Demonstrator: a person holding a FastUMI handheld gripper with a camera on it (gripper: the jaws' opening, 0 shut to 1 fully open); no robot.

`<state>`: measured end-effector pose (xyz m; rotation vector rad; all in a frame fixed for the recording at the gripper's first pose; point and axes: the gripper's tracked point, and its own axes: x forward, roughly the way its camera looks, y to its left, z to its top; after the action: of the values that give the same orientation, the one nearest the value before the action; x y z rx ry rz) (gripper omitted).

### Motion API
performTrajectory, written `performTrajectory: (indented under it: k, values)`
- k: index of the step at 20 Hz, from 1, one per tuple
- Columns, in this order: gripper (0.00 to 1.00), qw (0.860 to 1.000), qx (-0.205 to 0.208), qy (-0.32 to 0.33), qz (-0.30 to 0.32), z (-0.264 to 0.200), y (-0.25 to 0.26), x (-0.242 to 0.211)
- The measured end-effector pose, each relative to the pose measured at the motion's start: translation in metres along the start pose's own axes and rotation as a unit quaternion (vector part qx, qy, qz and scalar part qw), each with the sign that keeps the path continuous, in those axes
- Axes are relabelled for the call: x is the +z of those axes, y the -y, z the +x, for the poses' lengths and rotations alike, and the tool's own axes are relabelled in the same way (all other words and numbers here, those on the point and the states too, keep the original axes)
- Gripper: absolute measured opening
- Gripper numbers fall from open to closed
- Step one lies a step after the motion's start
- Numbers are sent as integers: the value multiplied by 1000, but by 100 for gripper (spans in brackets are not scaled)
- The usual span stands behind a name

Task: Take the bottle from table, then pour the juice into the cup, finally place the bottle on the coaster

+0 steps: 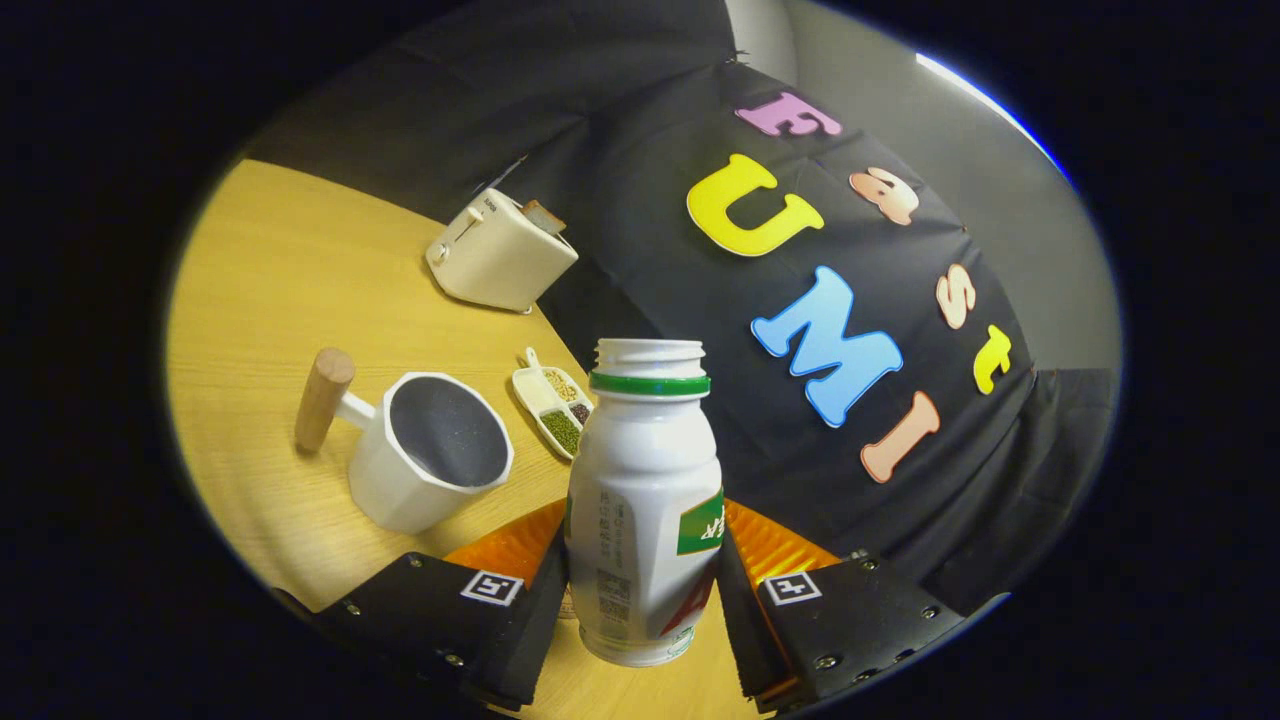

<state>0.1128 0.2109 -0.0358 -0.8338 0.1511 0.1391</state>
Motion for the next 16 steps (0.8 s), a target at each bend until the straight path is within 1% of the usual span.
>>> performTrajectory:
  k: [3, 7, 13, 16]
  values:
    - [73, 998, 17, 6, 55, 5, 0, -1]
    - [73, 993, 33, 16, 108, 14, 5, 1]
    - [73, 981, 31, 45, 185, 17, 13, 0]
    - [73, 978, 30, 49, 201, 22, 16, -1]
